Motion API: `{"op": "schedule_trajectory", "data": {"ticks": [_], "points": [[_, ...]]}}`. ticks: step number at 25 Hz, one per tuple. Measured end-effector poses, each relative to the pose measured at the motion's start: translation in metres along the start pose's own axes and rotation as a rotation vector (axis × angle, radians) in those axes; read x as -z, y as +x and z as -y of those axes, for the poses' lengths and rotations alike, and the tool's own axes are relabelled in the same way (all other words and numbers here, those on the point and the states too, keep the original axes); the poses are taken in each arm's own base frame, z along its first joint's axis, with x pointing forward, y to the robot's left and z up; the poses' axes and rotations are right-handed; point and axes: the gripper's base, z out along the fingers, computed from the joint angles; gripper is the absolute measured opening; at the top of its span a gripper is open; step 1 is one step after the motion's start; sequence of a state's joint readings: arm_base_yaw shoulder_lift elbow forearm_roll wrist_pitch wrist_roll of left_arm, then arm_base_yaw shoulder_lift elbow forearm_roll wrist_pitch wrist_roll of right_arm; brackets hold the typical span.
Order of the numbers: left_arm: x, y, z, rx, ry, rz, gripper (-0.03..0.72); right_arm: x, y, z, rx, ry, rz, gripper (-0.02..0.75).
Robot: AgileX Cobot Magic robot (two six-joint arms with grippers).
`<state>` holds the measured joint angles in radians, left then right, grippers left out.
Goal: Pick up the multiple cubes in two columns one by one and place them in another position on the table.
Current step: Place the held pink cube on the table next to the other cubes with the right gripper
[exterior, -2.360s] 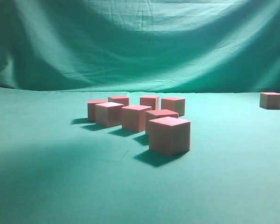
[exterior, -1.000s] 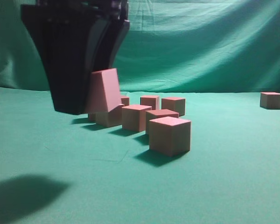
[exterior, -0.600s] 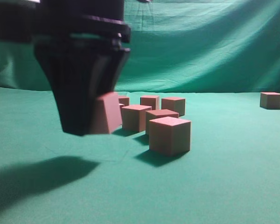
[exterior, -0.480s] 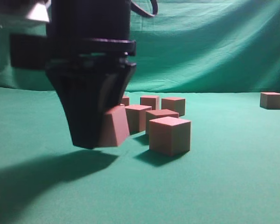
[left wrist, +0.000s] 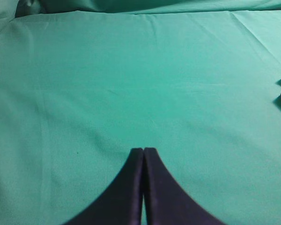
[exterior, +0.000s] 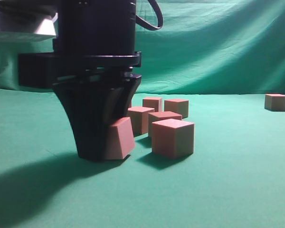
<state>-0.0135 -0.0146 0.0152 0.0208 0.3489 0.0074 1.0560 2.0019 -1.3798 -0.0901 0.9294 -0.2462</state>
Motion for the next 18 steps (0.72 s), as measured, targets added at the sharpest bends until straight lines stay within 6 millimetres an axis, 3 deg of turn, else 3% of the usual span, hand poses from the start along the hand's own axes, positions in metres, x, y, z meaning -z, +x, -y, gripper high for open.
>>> {"op": "schedule_trajectory", "data": {"ticks": [12,18], "points": [[0.0000,0.0000,0.0000,0.000,0.000,0.000,0.000,-0.0011,-0.0006,-0.0007,0.000,-0.010,0.001,0.246],[0.0000,0.0000,0.0000,0.000,0.000,0.000,0.000,-0.0019,-0.0009,-0.0021,-0.009,-0.026,0.001,0.457]]}}
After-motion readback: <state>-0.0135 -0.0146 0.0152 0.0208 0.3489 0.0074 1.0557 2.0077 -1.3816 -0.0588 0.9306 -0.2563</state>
